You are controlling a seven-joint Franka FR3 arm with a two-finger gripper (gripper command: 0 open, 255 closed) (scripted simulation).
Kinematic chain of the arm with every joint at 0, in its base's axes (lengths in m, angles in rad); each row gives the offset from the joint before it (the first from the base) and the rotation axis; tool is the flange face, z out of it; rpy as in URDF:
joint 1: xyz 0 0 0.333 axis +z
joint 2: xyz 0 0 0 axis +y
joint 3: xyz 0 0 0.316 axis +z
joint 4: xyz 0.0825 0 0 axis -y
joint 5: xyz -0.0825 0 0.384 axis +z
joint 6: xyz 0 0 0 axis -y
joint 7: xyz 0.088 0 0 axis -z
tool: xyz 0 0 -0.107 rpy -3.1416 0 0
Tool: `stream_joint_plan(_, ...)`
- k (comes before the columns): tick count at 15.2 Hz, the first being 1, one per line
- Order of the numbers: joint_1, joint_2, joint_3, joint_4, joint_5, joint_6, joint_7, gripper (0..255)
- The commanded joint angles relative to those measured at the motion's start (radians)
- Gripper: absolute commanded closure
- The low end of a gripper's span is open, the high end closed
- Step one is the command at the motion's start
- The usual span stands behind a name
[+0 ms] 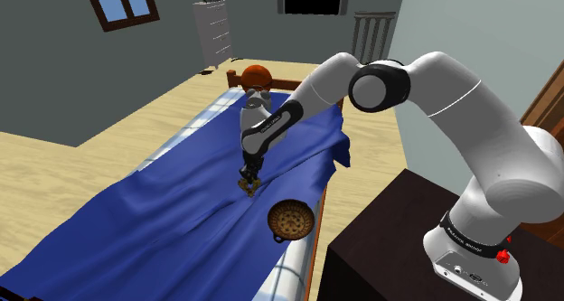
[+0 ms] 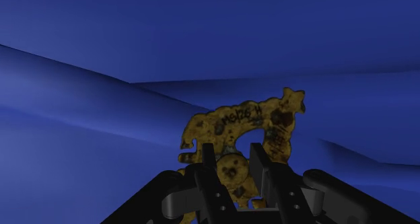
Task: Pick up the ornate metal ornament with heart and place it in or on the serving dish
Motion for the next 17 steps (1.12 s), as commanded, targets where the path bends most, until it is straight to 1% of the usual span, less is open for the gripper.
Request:
stream_joint_plan(1,-0.004,-0.025,0.002,-0.018,0.002,-0.008,0.000,255)
stream_joint_plan(17,-0.021,-0.182,0.021,-0.075,0.017,-0.107,0.007,255)
